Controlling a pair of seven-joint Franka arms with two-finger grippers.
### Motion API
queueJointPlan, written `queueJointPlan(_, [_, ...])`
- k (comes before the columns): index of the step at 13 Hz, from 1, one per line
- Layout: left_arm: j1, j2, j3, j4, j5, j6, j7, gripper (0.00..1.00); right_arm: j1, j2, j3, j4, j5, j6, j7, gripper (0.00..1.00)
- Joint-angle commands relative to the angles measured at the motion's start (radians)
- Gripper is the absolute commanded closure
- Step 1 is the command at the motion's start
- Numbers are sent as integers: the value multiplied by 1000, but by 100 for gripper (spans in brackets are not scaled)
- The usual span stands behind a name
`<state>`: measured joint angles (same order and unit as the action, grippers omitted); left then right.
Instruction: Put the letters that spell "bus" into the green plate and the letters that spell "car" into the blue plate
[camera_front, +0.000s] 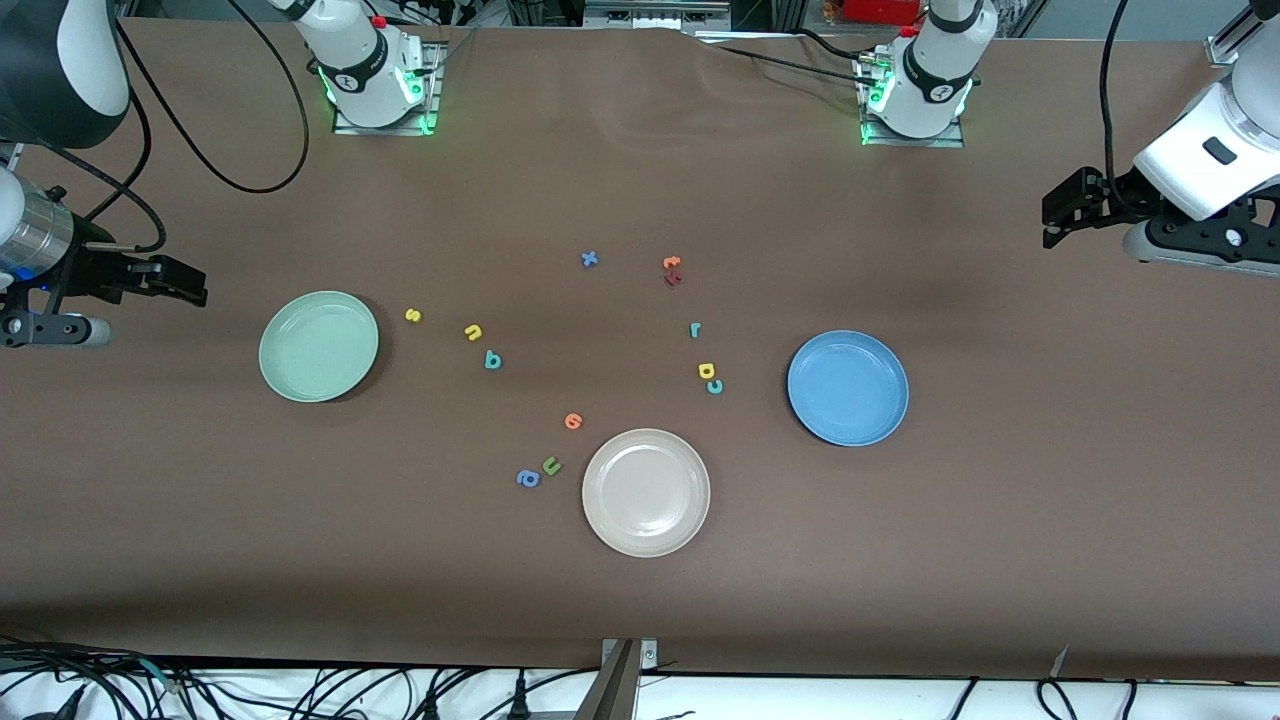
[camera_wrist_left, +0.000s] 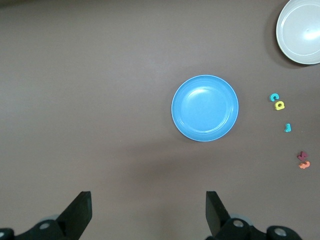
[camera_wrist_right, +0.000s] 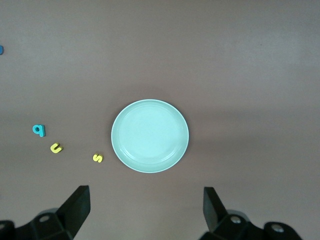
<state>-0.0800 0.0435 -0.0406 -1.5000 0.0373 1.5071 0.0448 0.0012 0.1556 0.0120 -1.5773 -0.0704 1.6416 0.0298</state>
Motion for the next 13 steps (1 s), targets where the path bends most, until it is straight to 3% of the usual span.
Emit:
queueJointPlan(1, [-1,10,-2,30,23,-22,-3,0,0,-19,2,-15,17,7,10,0])
queueJointPlan(13, [-1,10,-2,30,24,-22,-5,0,-3,-11,2,-3,15,4,-1,0])
